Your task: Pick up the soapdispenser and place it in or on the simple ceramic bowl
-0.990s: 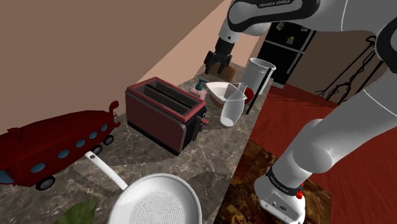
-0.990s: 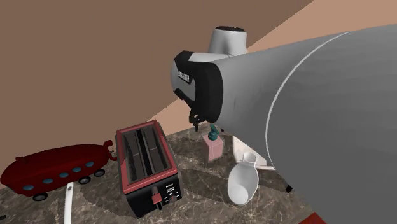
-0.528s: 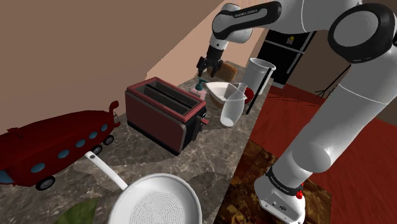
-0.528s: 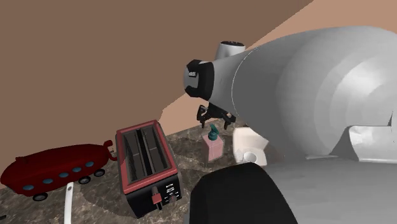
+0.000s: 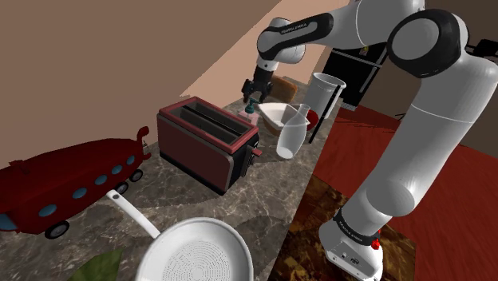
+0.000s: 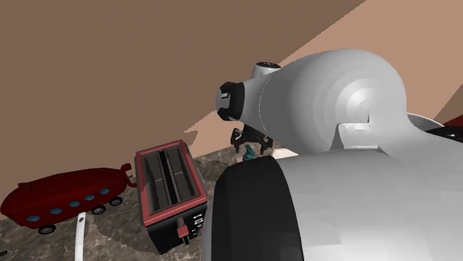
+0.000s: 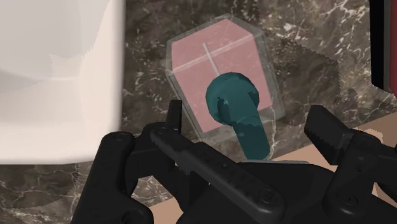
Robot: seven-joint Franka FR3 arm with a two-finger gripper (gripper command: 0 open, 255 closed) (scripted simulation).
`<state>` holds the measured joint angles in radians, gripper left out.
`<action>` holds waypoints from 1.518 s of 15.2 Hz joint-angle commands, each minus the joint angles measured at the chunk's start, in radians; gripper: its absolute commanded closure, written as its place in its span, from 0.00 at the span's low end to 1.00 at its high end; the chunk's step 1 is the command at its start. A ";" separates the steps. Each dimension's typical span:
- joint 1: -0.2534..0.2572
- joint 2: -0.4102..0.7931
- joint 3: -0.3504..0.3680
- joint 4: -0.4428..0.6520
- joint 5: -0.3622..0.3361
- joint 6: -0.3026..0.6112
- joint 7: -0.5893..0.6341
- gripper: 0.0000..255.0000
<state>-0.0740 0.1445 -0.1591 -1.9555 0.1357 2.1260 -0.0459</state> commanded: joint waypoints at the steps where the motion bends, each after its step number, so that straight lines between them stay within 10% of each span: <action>1: 0.001 0.017 0.002 -0.013 0.005 0.030 -0.002 0.00; 9: 0.001 0.017 0.002 -0.013 0.005 0.030 -0.002 0.00; 10: 0.001 0.017 0.002 -0.013 0.005 0.030 -0.002 1.00; 23: 0.002 -0.004 0.001 0.016 -0.003 -0.019 0.006 1.00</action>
<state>-0.0724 0.1465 -0.1580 -1.9455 0.1351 2.1188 -0.0419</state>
